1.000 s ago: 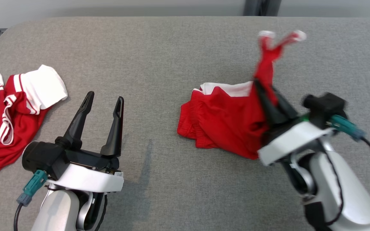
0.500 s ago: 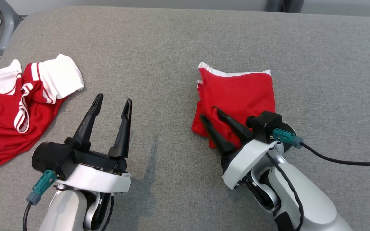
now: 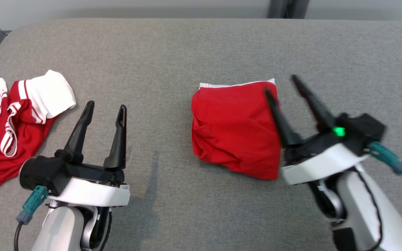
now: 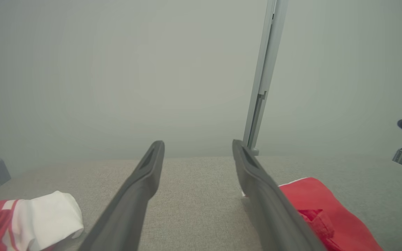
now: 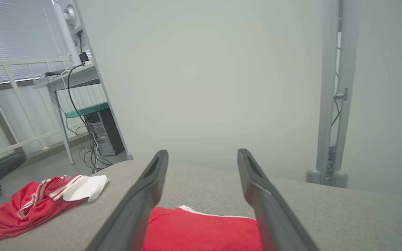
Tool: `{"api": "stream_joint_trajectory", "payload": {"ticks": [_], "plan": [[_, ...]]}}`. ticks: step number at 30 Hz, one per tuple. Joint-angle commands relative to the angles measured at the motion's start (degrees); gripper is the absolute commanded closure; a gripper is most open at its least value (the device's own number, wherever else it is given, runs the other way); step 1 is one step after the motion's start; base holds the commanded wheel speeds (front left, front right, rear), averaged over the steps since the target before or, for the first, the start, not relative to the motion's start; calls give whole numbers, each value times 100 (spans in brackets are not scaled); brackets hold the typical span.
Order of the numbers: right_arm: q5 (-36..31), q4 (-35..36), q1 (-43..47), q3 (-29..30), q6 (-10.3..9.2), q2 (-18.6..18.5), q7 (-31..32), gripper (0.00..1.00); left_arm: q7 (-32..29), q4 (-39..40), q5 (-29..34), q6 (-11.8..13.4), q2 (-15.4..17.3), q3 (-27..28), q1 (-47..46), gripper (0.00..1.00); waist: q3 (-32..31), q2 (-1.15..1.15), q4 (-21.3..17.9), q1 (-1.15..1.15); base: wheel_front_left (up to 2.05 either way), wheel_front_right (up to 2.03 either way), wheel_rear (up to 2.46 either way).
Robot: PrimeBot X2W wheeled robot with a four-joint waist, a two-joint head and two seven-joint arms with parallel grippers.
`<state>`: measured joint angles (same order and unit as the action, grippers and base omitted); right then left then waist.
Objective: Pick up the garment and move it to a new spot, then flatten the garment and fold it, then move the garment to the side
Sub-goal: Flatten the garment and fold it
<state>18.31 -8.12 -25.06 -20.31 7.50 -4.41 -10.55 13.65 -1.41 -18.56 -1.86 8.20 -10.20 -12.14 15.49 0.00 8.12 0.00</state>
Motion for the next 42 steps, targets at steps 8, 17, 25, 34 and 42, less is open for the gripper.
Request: {"api": "stream_joint_trajectory", "payload": {"ticks": [8, 17, 25, 34, 42], "plan": [[-576, 780, 1014, 1567, -2, -121, 383, 0, -9, 46, -57, 249, 133, 234, 252, 0, -280, 0, -206, 0, 0, 0, 0], [-616, 963, 1722, 2043, -2, -55, 684, 0, -166, 132, -43, 386, 267, 279, 648, 0, -722, 0, -322, 0, 0, 0, 0], [-555, 874, 2120, 1978, -2, -4, 793, 0, -389, 232, -42, 478, 367, 251, 1069, 0, -1191, 0, -330, 0, 0, 0, 0], [-531, 894, 2601, 2077, -2, 19, 928, 0, -588, 375, -112, 562, 460, 263, 1491, 0, -1556, 0, -333, 0, 0, 0, 0], [-534, 1013, 2849, 2206, -2, 45, 1037, 0, -759, 491, -115, 557, 536, 171, 1682, 0, -1677, 0, -336, 0, 0, 0, 0]]}}
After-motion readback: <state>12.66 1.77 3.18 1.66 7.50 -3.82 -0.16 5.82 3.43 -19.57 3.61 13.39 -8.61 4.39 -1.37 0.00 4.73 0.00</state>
